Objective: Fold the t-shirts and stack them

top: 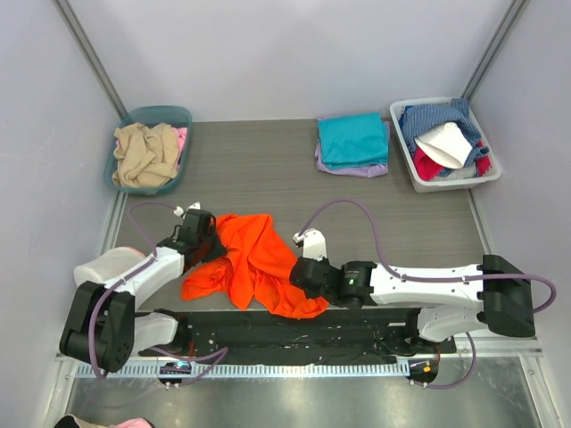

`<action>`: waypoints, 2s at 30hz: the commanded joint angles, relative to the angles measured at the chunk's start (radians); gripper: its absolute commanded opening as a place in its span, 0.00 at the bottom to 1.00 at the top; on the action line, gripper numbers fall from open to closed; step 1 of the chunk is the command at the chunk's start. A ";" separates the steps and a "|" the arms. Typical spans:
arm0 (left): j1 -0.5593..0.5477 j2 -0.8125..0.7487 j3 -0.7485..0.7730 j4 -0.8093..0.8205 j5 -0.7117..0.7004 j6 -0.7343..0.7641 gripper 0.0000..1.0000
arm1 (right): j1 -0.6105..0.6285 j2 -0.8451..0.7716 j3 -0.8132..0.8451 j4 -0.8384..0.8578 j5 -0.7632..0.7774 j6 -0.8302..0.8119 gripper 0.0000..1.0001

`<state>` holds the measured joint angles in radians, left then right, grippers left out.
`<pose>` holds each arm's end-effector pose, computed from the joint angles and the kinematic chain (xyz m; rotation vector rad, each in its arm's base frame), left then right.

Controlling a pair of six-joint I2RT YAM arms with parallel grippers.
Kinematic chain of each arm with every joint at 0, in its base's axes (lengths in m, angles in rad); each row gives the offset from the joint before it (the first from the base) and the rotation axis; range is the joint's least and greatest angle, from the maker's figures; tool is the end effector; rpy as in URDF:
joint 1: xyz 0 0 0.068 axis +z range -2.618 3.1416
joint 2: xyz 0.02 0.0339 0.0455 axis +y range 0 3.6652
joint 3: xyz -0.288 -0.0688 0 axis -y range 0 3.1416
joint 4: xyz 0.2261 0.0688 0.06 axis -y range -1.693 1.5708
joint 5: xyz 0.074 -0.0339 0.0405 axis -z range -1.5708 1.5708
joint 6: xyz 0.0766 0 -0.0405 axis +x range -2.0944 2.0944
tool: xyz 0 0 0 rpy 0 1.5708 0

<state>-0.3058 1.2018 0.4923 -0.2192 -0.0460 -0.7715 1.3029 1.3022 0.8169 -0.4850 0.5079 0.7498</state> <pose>0.2079 -0.0619 0.1598 -0.6053 2.4680 -0.3833 0.1024 0.2324 0.2225 -0.4680 2.3526 0.3118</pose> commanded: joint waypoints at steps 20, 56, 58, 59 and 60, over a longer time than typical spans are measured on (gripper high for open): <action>-0.006 -0.258 0.585 -0.529 -0.311 0.221 0.00 | -0.080 -0.346 0.243 -0.520 0.431 0.143 0.01; -0.006 -0.363 1.066 -0.902 -0.252 0.302 0.00 | -0.123 -0.388 0.623 -0.895 0.620 0.171 0.01; -0.006 -0.376 1.031 -0.916 -0.210 0.290 0.00 | -0.122 -0.383 0.654 -0.929 0.607 0.175 0.01; -0.004 -0.398 1.017 -0.921 -0.172 0.285 0.00 | -0.123 -0.374 0.685 -0.964 0.603 0.180 0.01; -0.004 -0.407 1.002 -0.922 -0.155 0.278 0.00 | -0.123 -0.368 0.699 -0.983 0.600 0.186 0.01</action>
<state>-0.3145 0.8314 1.5368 -1.1038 -0.2806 -0.4892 1.1870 0.9295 1.4277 -1.3018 1.0401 0.9009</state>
